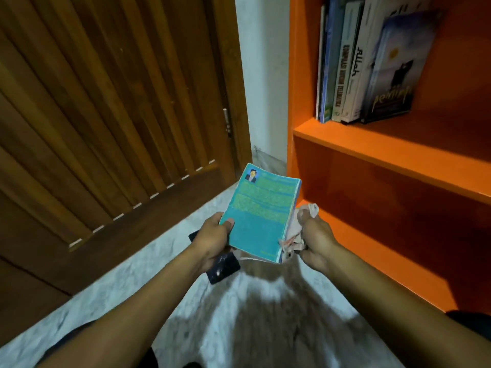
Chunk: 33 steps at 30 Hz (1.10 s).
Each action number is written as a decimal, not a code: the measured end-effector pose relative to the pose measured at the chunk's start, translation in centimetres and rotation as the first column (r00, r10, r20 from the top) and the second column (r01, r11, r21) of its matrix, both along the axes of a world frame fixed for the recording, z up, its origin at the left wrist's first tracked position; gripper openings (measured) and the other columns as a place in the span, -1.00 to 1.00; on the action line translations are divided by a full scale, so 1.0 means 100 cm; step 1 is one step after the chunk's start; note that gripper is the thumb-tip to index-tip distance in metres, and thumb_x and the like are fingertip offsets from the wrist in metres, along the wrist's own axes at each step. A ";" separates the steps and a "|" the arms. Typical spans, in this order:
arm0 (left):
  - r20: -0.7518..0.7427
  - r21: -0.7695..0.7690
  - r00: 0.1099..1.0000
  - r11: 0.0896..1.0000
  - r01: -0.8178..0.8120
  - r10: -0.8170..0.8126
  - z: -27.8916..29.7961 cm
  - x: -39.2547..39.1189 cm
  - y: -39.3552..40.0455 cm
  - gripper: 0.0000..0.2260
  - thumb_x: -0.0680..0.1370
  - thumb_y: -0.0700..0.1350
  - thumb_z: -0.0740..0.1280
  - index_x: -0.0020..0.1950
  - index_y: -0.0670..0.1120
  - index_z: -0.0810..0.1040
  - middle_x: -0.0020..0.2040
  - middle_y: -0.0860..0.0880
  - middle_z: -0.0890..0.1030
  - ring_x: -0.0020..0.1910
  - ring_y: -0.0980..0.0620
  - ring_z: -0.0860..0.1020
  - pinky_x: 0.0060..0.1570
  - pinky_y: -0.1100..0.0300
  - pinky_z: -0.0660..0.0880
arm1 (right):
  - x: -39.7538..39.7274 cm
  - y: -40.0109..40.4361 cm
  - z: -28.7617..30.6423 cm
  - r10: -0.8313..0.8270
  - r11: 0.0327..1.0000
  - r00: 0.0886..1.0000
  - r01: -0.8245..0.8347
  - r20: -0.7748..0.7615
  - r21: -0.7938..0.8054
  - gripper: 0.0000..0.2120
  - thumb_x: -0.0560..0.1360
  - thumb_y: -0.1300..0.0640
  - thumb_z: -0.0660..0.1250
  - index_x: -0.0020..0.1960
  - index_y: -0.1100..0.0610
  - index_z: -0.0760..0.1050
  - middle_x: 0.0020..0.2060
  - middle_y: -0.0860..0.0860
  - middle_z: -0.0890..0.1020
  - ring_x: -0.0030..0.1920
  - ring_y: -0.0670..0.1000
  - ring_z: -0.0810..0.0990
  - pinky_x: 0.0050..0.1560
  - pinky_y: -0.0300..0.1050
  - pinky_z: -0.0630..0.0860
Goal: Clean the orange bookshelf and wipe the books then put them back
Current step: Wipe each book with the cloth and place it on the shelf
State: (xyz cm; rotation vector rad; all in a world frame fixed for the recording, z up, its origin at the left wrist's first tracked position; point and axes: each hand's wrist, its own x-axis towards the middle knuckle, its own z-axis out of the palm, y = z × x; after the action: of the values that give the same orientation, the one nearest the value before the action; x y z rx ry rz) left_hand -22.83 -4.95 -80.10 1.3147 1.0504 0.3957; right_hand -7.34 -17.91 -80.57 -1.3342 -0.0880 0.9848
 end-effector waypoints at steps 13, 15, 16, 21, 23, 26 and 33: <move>0.176 0.070 0.983 0.997 0.043 -0.055 0.001 0.006 -0.011 -0.77 0.64 -0.07 0.29 0.31 0.05 0.49 0.11 -0.06 0.70 0.01 -0.08 0.70 0.02 -0.07 0.64 | 0.007 -0.014 0.019 0.135 0.981 0.989 -0.143 0.065 0.131 -0.80 0.63 0.33 0.20 0.19 0.26 0.55 0.15 0.21 0.64 -0.01 0.14 0.67 -0.51 -0.28 0.50; 0.257 0.035 0.966 0.999 -0.018 0.008 0.010 0.005 -0.008 -0.79 0.64 -0.11 0.30 0.27 -0.02 0.50 0.06 -0.10 0.72 -0.05 -0.12 0.71 -0.15 0.01 0.64 | 0.003 -0.014 0.023 0.224 0.960 0.972 -0.233 0.074 0.156 -0.77 0.63 0.33 0.19 0.23 0.29 0.53 0.12 0.21 0.65 -0.19 0.01 0.71 -0.50 -0.27 0.51; 0.274 0.047 0.961 0.997 -0.058 0.043 0.013 0.004 -0.006 -0.81 0.64 -0.11 0.29 0.25 -0.04 0.50 0.05 -0.11 0.71 -0.08 -0.12 0.71 -0.19 0.02 0.64 | -0.001 -0.014 0.025 0.255 0.951 0.964 -0.264 0.071 0.162 -0.77 0.64 0.33 0.19 0.24 0.32 0.51 0.09 0.21 0.65 -0.30 -0.04 0.71 -0.51 -0.28 0.50; 0.242 0.256 0.969 0.959 -0.119 0.056 0.017 -0.002 -0.003 -0.89 0.67 -0.05 0.21 0.16 -0.03 0.46 -0.09 0.00 0.72 -0.13 -0.08 0.71 -0.02 -0.15 0.63 | -0.010 -0.009 0.026 0.179 0.983 0.980 -0.181 0.088 0.021 -0.68 0.67 0.09 0.17 0.05 0.34 0.54 -0.25 0.21 0.68 -0.45 0.09 0.63 -0.55 -0.15 0.45; 0.214 0.329 0.976 0.938 -0.107 0.036 0.020 -0.003 -0.006 -0.86 0.69 -0.03 0.16 0.17 -0.02 0.46 -0.13 0.06 0.72 -0.18 0.03 0.70 -0.12 -0.01 0.62 | -0.001 -0.005 0.022 0.035 0.998 0.995 -0.030 0.098 -0.047 -0.62 0.68 0.00 0.14 -0.03 0.31 0.51 -0.29 0.22 0.69 -0.34 0.18 0.68 -0.39 0.04 0.59; 0.179 0.388 0.984 0.920 -0.060 -0.011 0.023 -0.003 -0.013 -0.82 0.70 -0.03 0.13 0.17 -0.02 0.49 -0.10 0.06 0.71 -0.18 0.08 0.70 -0.20 0.15 0.58 | 0.015 0.000 0.021 -0.209 0.978 0.957 0.199 0.201 0.068 -0.62 0.67 -0.07 0.11 0.02 0.20 0.53 -0.14 0.21 0.69 -0.12 0.19 0.68 -0.06 0.13 0.63; 0.214 0.331 0.972 0.943 0.021 -0.096 0.017 0.011 -0.037 -0.80 0.70 -0.07 0.13 0.10 -0.07 0.53 -0.13 0.11 0.72 -0.19 0.14 0.69 -0.26 0.30 0.55 | 0.023 0.003 0.013 0.049 0.994 0.295 -0.110 0.954 -0.017 -0.65 0.66 0.00 0.09 0.40 -0.12 0.43 0.52 -0.10 0.32 0.57 -0.12 0.07 0.56 -0.05 -0.09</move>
State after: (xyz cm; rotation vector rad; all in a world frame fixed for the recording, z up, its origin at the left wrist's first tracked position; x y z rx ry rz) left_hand -21.71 -8.64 -78.43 1.5495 0.7704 0.6819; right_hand -5.01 -17.59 -79.25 -1.7234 -1.1334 0.0806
